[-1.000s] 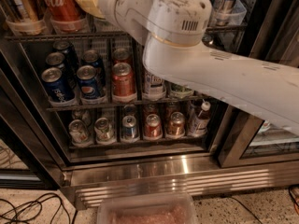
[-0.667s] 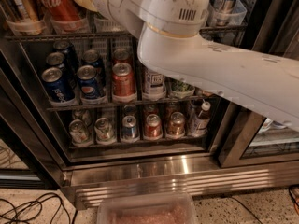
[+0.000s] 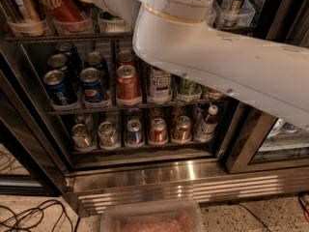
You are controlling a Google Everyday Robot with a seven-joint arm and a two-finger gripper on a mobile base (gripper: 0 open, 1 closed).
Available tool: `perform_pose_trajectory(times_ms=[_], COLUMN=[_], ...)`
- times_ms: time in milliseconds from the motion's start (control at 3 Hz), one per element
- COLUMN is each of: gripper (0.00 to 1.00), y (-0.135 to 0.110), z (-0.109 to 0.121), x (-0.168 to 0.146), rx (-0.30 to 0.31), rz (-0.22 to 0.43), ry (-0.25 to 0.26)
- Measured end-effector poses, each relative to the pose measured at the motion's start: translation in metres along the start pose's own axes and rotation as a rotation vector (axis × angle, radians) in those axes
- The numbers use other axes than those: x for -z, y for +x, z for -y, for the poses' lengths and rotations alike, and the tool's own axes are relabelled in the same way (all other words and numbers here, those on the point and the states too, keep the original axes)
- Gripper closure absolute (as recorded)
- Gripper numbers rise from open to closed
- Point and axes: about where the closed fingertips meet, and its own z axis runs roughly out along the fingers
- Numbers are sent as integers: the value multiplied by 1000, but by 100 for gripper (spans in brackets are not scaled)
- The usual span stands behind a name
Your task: Pick green can from top shelf of fridge
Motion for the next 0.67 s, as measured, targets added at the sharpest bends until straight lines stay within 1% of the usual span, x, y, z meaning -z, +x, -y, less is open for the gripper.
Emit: perform_pose_trajectory(times_ms=[667], gripper=[100], y=[-26], z=[5], x=[17], rx=[12], rz=[-18], ry=[17])
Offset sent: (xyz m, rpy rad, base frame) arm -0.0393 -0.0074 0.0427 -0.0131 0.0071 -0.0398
